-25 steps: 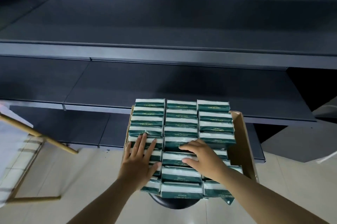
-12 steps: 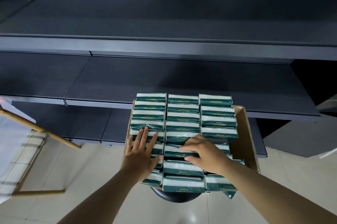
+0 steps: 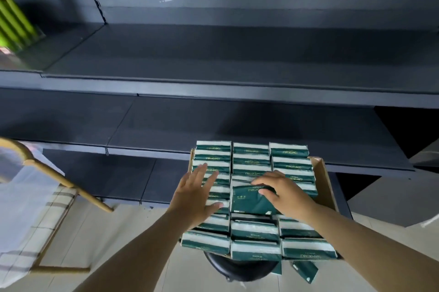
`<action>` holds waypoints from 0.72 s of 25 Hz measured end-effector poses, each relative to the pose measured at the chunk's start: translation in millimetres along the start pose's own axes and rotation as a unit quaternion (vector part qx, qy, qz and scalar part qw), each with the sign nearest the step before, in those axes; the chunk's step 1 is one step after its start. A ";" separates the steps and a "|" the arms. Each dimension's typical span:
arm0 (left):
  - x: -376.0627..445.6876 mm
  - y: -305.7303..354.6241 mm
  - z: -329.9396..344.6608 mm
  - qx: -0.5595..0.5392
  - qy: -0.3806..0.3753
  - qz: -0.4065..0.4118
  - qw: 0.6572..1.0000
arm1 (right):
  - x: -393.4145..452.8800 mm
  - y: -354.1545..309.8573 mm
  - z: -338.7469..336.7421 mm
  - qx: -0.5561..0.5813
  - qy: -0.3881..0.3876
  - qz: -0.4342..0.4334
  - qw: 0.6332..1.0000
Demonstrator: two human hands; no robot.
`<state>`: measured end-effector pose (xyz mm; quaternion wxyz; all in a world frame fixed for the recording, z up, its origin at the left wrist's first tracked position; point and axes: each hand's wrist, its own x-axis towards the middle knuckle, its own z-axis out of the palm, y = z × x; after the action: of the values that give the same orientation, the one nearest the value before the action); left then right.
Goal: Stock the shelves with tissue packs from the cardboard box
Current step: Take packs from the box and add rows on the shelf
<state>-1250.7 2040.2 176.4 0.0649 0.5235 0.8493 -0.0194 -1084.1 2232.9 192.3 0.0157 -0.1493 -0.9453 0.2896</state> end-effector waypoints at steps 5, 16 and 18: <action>3.9 -44.9 -110.3 0.026 0.094 0.020 0.995 | 28.7 -93.0 -73.5 0.001 0.131 -0.034 0.991; -62.7 -212.7 -384.7 0.027 0.384 0.068 0.920 | 91.7 -383.9 -206.8 -0.084 0.333 -0.113 0.932; -64.4 -245.6 -409.6 0.034 0.404 0.063 0.912 | 118.8 -417.6 -215.9 -0.099 0.346 -0.123 0.925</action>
<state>-1478.0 1913.7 582.1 -0.3008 0.5411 0.7670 0.1687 -1286.5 2055.7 595.8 0.3627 -0.1239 -0.9157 0.1207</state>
